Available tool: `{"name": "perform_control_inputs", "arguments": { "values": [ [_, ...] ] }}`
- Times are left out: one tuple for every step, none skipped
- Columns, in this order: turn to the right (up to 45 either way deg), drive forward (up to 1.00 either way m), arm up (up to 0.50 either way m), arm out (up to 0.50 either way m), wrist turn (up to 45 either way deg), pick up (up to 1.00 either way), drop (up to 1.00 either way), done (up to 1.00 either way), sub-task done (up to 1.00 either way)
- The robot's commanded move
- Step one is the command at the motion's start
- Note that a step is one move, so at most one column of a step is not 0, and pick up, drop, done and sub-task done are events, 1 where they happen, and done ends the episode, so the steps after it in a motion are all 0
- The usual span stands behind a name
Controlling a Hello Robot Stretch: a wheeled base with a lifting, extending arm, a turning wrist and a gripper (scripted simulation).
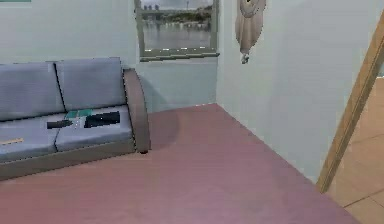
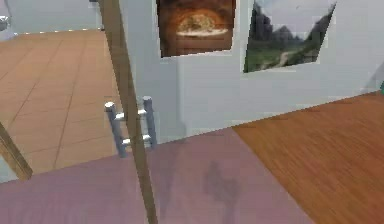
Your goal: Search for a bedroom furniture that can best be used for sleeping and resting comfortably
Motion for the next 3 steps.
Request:
{"name": "perform_control_inputs", "arguments": {
  "values": [
    [0.0, 0.2, 0.0, 0.0, 0.0, 0.0, 0.0, 0.0, 0.0],
    [45.0, 0.0, 0.0, 0.0, 0.0, 0.0, 0.0, 0.0, 0.0],
    [0.0, 0.55, 0.0, 0.0, 0.0, 0.0, 0.0, 0.0, 0.0]
  ]
}}
